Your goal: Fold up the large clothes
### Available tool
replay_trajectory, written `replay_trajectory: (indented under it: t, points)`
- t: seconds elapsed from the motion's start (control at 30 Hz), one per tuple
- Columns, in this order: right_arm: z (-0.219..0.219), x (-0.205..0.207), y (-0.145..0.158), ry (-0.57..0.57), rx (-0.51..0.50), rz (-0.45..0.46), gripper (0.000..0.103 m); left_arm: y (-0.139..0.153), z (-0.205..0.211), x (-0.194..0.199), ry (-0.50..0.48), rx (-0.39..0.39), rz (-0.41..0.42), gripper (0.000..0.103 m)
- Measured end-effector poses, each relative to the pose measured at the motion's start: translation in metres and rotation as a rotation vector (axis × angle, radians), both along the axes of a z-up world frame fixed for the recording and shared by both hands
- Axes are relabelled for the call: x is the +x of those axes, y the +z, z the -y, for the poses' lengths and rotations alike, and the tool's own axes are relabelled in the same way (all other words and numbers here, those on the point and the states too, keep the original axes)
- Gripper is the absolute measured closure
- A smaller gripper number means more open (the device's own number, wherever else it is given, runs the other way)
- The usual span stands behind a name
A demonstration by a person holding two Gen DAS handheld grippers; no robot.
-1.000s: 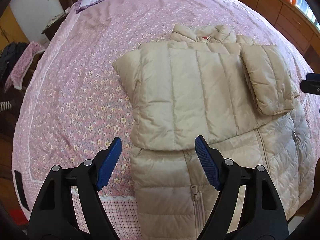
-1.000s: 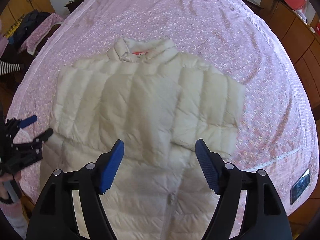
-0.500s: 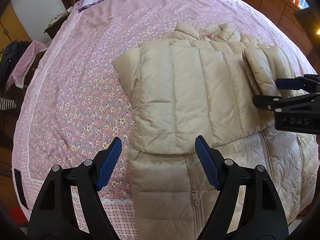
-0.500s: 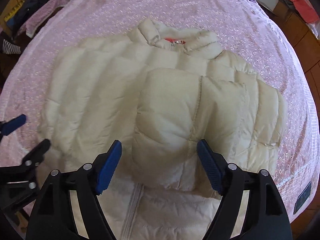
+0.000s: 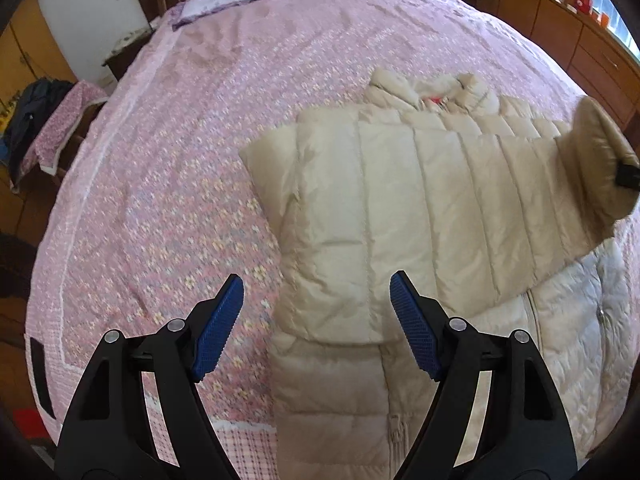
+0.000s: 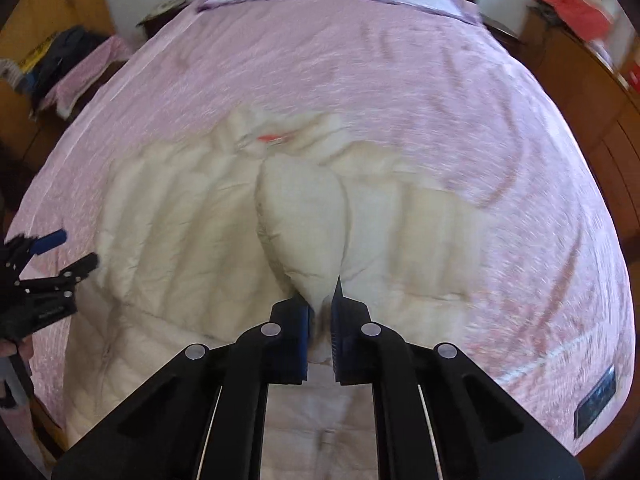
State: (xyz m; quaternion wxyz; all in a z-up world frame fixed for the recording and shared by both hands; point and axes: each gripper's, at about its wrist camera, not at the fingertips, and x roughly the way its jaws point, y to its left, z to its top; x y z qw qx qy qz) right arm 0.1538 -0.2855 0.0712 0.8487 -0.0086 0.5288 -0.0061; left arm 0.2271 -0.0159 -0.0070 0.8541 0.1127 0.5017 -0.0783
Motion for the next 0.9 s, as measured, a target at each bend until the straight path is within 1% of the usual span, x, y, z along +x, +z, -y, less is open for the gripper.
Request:
replay_trajectory:
  t: [0.07, 0.17, 0.23, 0.4, 0.43, 0.47, 0.5, 0.53, 0.6, 0.63, 0.7, 0.77, 0.83, 0.9]
  points:
    - [0.028, -0.002, -0.004, -0.059, 0.027, 0.003, 0.093, -0.002, 0.003, 0.003, 0.004, 0.008, 0.014, 0.028]
    - [0.057, -0.003, -0.017, -0.121, 0.064, -0.002, 0.093, -0.01, 0.009, 0.01, 0.019, 0.011, 0.026, 0.028]
    - [0.073, -0.002, -0.032, -0.16, 0.049, -0.003, 0.093, -0.018, 0.014, 0.016, 0.028, 0.011, 0.025, 0.028]
    - [0.098, 0.003, -0.062, -0.211, 0.025, -0.03, 0.092, -0.043, 0.019, 0.03, 0.059, 0.001, -0.002, 0.027]
    - [0.104, 0.004, -0.067, -0.222, 0.028, -0.034, 0.089, -0.047, 0.019, 0.032, 0.065, -0.005, -0.005, 0.027]
    - [0.108, 0.005, -0.072, -0.237, 0.035, -0.036, 0.087, -0.049, 0.019, 0.034, 0.07, -0.007, -0.005, 0.024]
    - [0.113, 0.005, -0.077, -0.25, 0.041, -0.033, 0.08, -0.053, 0.019, 0.036, 0.082, -0.006, -0.005, 0.021]
    - [0.117, 0.004, -0.081, -0.264, 0.038, -0.029, 0.074, -0.055, 0.019, 0.038, 0.088, -0.008, -0.006, 0.021]
    - [0.122, 0.002, -0.085, -0.273, 0.036, -0.019, 0.067, -0.058, 0.018, 0.041, 0.097, -0.02, -0.007, 0.02]
    - [0.125, 0.001, -0.085, -0.277, 0.044, -0.014, 0.065, -0.058, 0.017, 0.041, 0.1, -0.025, -0.007, 0.02]
    - [0.13, -0.004, -0.083, -0.279, 0.071, 0.002, 0.063, -0.058, 0.016, 0.041, 0.102, -0.031, -0.005, 0.02]
    - [0.137, -0.012, -0.078, -0.291, 0.093, 0.025, 0.057, -0.053, 0.014, 0.038, 0.104, -0.028, 0.001, 0.02]
    - [0.14, -0.021, -0.07, -0.307, 0.114, 0.05, 0.045, -0.046, 0.012, 0.031, 0.103, -0.018, 0.012, 0.02]
    - [0.139, -0.032, -0.061, -0.299, 0.129, 0.072, 0.042, -0.038, 0.01, 0.022, 0.096, -0.012, 0.021, 0.02]
